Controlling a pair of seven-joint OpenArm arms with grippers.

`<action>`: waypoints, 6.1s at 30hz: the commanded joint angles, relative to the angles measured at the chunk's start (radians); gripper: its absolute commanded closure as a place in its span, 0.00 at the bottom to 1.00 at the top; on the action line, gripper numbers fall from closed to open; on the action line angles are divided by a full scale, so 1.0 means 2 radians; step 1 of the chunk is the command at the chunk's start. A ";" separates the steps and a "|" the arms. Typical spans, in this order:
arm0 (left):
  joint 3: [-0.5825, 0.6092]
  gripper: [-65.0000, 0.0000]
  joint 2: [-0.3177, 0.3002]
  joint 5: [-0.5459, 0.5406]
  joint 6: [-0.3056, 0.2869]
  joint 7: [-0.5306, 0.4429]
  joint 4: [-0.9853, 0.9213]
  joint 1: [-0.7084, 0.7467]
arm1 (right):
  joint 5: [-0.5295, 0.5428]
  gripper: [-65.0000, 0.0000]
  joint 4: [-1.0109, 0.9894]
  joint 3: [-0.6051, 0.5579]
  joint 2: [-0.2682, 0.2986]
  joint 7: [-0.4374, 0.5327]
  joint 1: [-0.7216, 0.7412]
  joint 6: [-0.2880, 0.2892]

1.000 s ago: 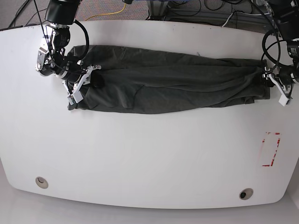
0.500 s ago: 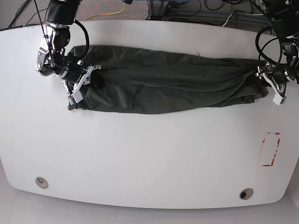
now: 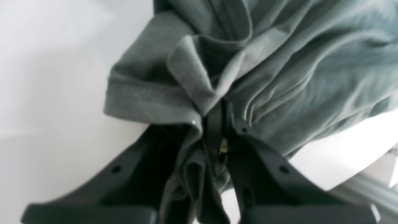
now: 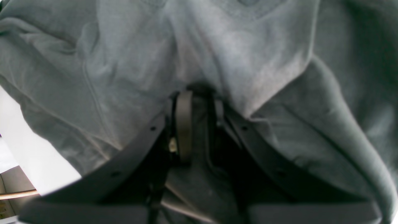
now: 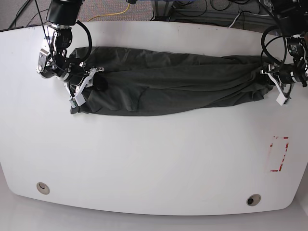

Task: Layout the t-shirt on the table in an organized manner, then fold the t-shirt properly
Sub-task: 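Regrasp the strip end with the left gripper, then carry the held strip end with the left gripper toward the right gripper, then open both grippers and lift them away from the folded shirt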

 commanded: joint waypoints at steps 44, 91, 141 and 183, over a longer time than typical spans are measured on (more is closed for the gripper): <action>0.214 0.93 0.224 0.022 0.000 0.054 0.234 -0.062 | -0.021 0.86 0.002 0.000 0.004 -0.019 0.000 -0.004; 0.177 0.58 0.176 0.020 0.000 0.049 0.231 -0.106 | -0.021 0.86 0.002 -0.002 0.001 -0.020 0.002 -0.004; 0.308 0.90 0.115 0.222 0.000 -0.100 0.049 -0.066 | -0.019 0.26 0.162 0.049 -0.041 -0.097 0.040 -0.004; 0.292 0.90 0.038 0.218 0.000 -0.095 0.052 -0.045 | 0.148 0.00 -0.090 0.230 0.073 -0.162 0.078 -0.004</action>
